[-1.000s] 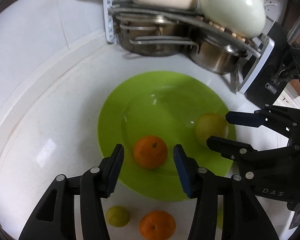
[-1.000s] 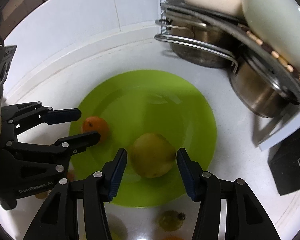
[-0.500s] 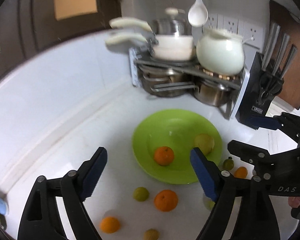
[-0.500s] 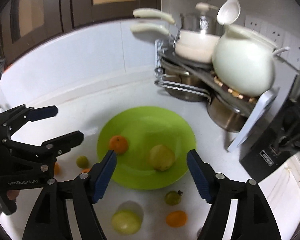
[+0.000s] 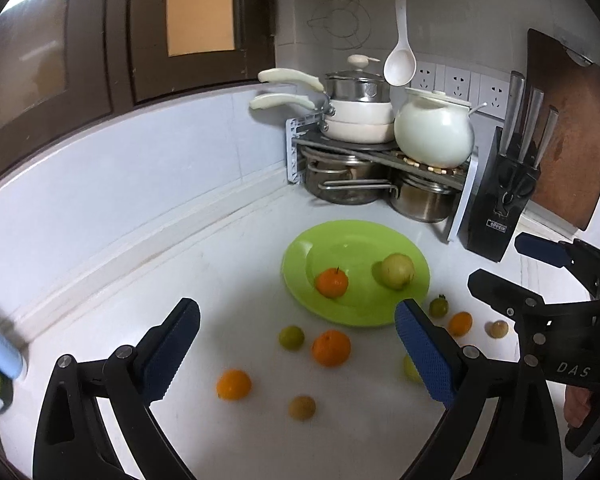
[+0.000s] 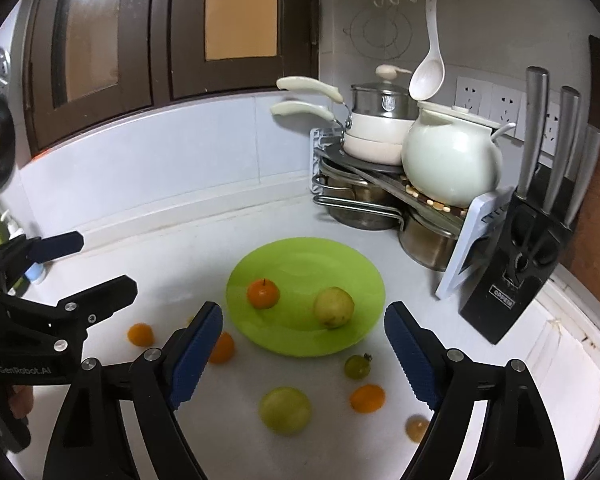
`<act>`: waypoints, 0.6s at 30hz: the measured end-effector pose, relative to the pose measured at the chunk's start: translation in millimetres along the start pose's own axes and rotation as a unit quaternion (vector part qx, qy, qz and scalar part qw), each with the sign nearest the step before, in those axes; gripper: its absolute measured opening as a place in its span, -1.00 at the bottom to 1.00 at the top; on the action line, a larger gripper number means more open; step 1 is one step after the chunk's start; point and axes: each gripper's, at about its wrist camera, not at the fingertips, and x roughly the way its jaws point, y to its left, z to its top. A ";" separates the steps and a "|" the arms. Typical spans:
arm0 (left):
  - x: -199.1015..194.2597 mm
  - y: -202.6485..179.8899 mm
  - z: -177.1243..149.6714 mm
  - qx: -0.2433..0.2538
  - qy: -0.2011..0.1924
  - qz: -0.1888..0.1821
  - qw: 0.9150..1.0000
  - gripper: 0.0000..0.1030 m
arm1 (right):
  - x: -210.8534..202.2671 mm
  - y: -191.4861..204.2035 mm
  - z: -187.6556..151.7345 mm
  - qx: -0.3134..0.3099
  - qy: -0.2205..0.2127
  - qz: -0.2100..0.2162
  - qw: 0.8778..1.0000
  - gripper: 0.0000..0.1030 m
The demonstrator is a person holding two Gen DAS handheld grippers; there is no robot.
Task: Organize fruits
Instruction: 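Withdraw both open tools from the plate toward the remaining fruits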
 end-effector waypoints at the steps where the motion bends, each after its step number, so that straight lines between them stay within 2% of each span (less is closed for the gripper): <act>1: -2.1 0.3 -5.1 -0.001 0.000 0.001 1.000 0.93 | -1.6 0.8 -2.5 0.004 0.002 0.004 1.000 0.63; 5: -8.3 3.9 -24.8 -0.017 0.001 0.014 1.000 0.93 | -4.1 4.9 -16.1 0.009 0.006 -0.003 1.000 0.63; 11: -7.6 8.9 -55.7 -0.044 0.022 0.025 0.998 0.92 | -2.9 13.6 -36.6 -0.010 0.016 -0.004 1.000 0.63; 18: 2.7 6.8 -82.7 -0.030 0.047 0.029 0.998 0.89 | 7.4 13.5 -57.7 -0.006 0.045 -0.003 0.999 0.63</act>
